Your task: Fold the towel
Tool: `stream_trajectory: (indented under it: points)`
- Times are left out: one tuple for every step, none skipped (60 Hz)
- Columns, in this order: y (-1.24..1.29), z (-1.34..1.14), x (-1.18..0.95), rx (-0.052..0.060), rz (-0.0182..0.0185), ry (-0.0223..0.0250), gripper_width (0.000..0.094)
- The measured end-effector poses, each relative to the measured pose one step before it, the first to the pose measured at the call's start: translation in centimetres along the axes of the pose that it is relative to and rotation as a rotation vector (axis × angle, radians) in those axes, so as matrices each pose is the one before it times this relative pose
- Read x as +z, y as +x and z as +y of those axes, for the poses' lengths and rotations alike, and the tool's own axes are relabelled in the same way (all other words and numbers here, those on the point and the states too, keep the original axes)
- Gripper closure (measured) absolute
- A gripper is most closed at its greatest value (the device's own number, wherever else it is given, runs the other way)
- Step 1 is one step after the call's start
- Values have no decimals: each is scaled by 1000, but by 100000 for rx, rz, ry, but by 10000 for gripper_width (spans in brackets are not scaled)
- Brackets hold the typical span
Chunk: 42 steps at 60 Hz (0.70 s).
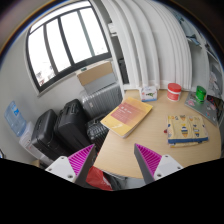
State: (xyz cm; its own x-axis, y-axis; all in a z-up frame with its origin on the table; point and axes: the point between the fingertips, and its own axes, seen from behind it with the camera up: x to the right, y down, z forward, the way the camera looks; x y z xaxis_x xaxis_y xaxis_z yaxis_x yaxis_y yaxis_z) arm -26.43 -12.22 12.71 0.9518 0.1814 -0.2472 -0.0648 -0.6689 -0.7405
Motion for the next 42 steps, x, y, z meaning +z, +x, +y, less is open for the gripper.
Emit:
stream_trajectory:
  points:
    - [380,148,92,-752,455,-423,114]
    - [611,113,369,-866,392,-191,115]
    - [908,127,604,-905,406,-67,116]
    - [998,321,551,-735,839,-377,119]
    - [1070,486,605,-512,1012,-981,125]
    - [1070,627,636,-192,1050,-1701,126]
    - [1072,714,614,114,1141,-2260,128]
    - [-200,950,-722,291,1466,-1972,130]
    - [2224,-121,1513,9,1090,-2228,132]
    - [1299,163,627,-83,1565,-855,128]
    - [1295,-63,603,-310,1710,-83,131]
    - [1298,-174,550,-483,1888,475,132]
    - [1302,-197,505,-544,2167,809,134]
    - [1194,-49,513,-536,2222,674,133]
    - [1213,-58,530,-359,2217,150,134]
    - [1067,-34,514,-150,1973,-128,134]
    - [920,-82,489,-54,1508,-141,135]
    - [770,-184,461,-123,1041,151,136]
    - [661,-252,446,-176,668,489,138]
    - [654,-278,445,-275,542,635,143]
    - [640,-212,449,-297,594,568,151]
    - [679,-146,442,-308,751,268,158]
    - [665,-80,451,-235,935,89,169]
    - [617,-45,450,-317,921,23,176]
    - [505,-33,490,-429,760,-10,183]
    - [368,39,484,-667,389,-141,193]
    - [326,134,493,-907,70,-318,212]
    - [236,276,518,-984,10,-689,247]
    - [-13,470,458,-1007,-754,-1107,283]
    - [84,-1011,-58,809,-2432,2677,324]
    - [253,-141,357,479,-347,2346,385]
    - [231,283,184,-298,482,-378,446]
    - [168,-337,-30,-721,1,1006,501]
    - [232,144,88,-1122,353,127,563]
    - [197,26,-64,-1274,339,40,631]
    - [196,-6,-9,-1174,280,380,733]
    - [549,-29,-24,-1474,1410,-76,858]
    - [886,12,-9,-1777,2796,369,893]
    - [431,66,-20,-1148,2495,220,897]
    - [-194,-86,-12,-297,-35,663,899]
    - [-180,-65,-15,-445,-666,946,903]
    - [-79,-49,4,-709,-426,843,907]
